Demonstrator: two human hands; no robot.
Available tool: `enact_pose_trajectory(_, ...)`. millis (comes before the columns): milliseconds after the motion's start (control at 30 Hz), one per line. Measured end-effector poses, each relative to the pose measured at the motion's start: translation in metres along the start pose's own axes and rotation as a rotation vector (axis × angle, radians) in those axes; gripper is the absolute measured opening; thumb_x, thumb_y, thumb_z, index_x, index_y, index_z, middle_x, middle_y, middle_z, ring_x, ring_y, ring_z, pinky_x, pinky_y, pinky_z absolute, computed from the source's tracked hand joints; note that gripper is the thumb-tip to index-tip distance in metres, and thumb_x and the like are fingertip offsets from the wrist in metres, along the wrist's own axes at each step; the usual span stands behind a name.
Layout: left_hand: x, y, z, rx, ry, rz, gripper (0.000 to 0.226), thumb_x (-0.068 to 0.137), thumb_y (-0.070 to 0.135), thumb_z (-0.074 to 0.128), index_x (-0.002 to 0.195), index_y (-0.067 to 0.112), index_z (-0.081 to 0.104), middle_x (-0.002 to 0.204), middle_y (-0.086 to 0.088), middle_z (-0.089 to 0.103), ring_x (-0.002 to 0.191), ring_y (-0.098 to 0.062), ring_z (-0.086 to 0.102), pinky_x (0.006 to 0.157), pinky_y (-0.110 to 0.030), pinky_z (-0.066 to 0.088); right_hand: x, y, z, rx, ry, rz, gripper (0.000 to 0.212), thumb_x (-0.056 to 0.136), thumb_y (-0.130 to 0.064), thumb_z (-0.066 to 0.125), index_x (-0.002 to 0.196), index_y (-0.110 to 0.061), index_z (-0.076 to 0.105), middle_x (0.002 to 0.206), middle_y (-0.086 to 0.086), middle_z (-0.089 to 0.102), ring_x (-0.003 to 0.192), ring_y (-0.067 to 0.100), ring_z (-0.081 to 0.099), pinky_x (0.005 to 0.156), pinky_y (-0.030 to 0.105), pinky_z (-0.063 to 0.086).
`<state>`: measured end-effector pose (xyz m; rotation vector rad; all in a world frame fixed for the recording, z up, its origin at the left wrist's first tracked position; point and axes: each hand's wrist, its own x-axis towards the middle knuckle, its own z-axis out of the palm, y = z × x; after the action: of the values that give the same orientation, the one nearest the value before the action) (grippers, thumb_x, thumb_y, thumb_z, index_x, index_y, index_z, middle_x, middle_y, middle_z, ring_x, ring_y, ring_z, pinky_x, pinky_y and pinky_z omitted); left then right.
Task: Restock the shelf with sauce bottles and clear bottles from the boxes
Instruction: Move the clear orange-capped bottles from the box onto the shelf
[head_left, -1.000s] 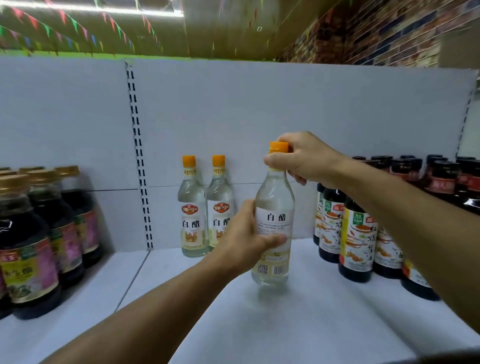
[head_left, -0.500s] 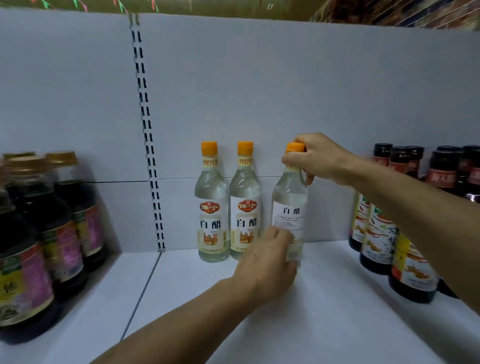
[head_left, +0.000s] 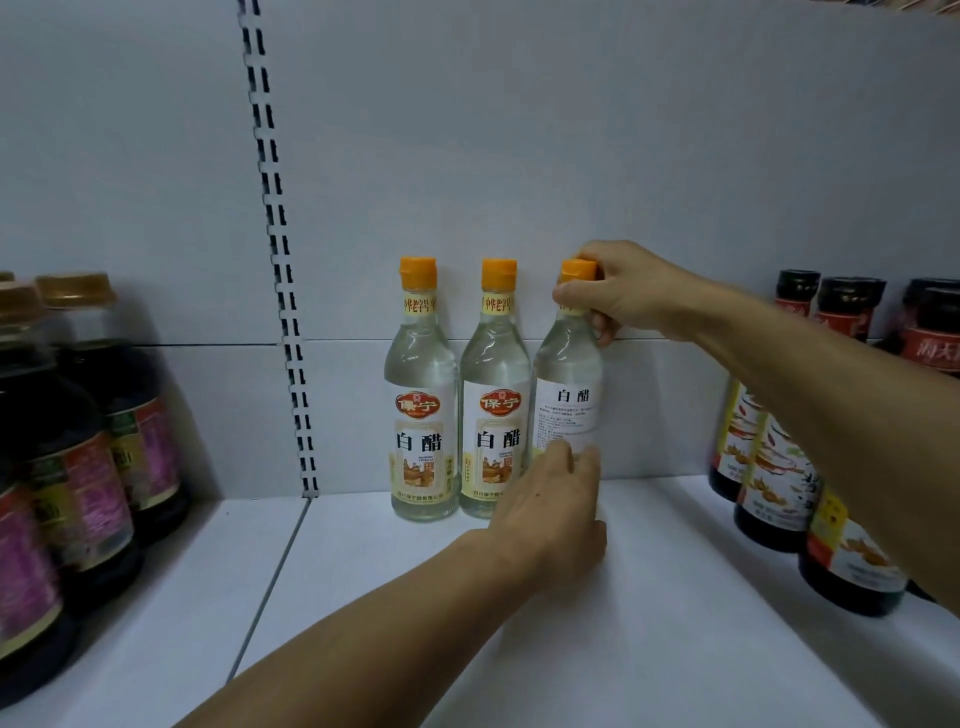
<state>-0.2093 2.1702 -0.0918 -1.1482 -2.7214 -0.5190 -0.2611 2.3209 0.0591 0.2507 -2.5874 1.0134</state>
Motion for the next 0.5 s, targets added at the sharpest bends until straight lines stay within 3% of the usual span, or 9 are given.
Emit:
enact_pose_trajectory(133,0.003,0.001,-0.001,0.009,-0.001,-0.015,0.064,0.092,0.025,0.058,0.147,0.016,0.026,0.128,-0.009,0.039,0.115,-0.029,0.044,0.096,-0.04,0.046,-0.002,0.0,0.002,-0.035,0.039,0.008,0.027,0.086,-0.033,0.07,0.1,-0.014,0.056,0.085,0.008,0.058,0.065,0.017,0.059,0.062,0.034,0.056)
enact_pose_trajectory(267,0.0,0.002,-0.002,0.014,-0.018,-0.019,0.059,0.091,0.026,0.06,0.142,0.016,0.032,0.127,-0.009,0.04,0.115,-0.03,0.045,0.096,-0.041,0.046,-0.011,-0.001,0.007,-0.077,0.142,0.038,0.031,0.085,-0.043,0.07,0.103,-0.026,0.053,0.093,0.001,0.059,0.072,0.018,0.063,0.057,0.03,0.054)
enact_pose_trajectory(500,-0.012,0.008,-0.013,-0.057,0.014,-0.072,0.053,0.093,0.028,0.057,0.141,0.014,0.039,0.136,-0.01,0.043,0.122,-0.031,0.045,0.102,-0.043,0.043,-0.04,-0.003,0.009,-0.188,0.197,0.089,0.066,0.085,-0.045,0.071,0.139,-0.025,0.038,0.101,0.003,0.058,0.071,0.024,0.066,0.054,0.032,0.052)
